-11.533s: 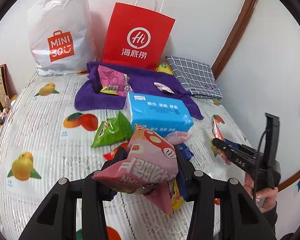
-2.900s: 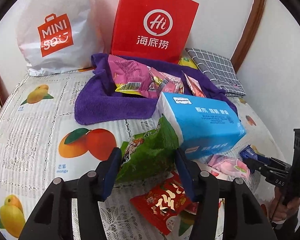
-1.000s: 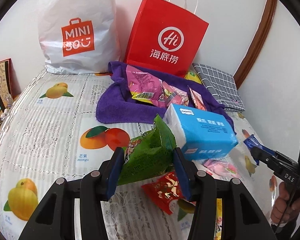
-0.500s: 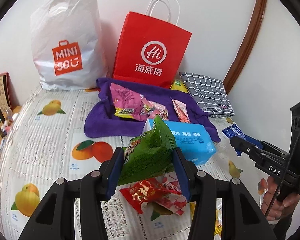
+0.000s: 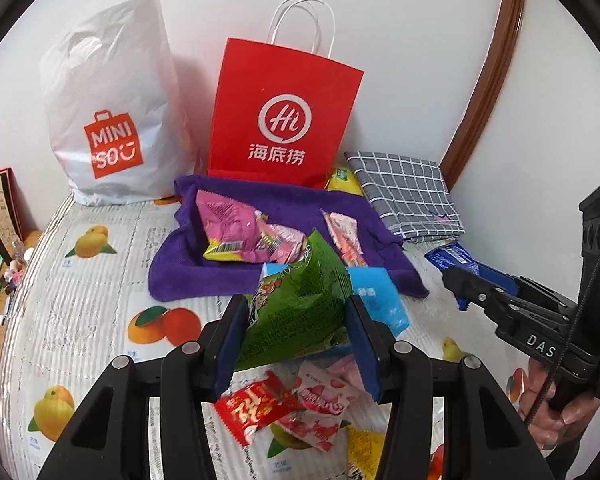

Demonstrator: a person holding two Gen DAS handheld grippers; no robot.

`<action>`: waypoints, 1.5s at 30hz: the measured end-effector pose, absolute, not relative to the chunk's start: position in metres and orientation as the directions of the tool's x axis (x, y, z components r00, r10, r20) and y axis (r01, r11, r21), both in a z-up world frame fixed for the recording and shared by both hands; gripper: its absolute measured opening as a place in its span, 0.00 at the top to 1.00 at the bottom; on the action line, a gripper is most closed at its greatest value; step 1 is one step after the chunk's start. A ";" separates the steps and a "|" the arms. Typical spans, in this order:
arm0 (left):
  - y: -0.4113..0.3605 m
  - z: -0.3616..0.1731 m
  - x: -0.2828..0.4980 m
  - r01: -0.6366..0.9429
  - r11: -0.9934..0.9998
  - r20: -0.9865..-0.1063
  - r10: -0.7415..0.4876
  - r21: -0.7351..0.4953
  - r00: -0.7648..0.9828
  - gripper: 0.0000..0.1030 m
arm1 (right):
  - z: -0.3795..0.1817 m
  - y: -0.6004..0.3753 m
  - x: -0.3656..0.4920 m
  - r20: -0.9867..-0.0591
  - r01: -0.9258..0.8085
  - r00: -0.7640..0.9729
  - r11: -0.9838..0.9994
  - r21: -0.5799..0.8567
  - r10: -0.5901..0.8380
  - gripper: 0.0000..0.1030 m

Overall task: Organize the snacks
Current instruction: 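Carry the blue packet and green bag up and over onto the purple towel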

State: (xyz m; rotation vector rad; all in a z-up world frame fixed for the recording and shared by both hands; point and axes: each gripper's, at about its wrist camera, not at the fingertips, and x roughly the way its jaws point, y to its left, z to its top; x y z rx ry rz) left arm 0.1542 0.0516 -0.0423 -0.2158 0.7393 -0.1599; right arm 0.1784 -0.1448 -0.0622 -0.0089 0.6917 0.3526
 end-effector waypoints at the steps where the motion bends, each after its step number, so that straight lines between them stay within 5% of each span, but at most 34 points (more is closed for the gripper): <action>1: 0.050 -0.041 0.156 0.069 0.966 -0.651 -0.221 -0.251 0.726 0.54 | -0.061 -0.146 0.181 -0.626 -0.320 0.713 0.941 0.110 0.315 0.58; 45: 0.081 -0.068 0.235 0.046 0.950 -0.624 -0.240 -0.310 0.744 0.54 | -0.073 -0.118 0.289 -0.616 -0.323 0.692 0.924 0.203 0.377 0.58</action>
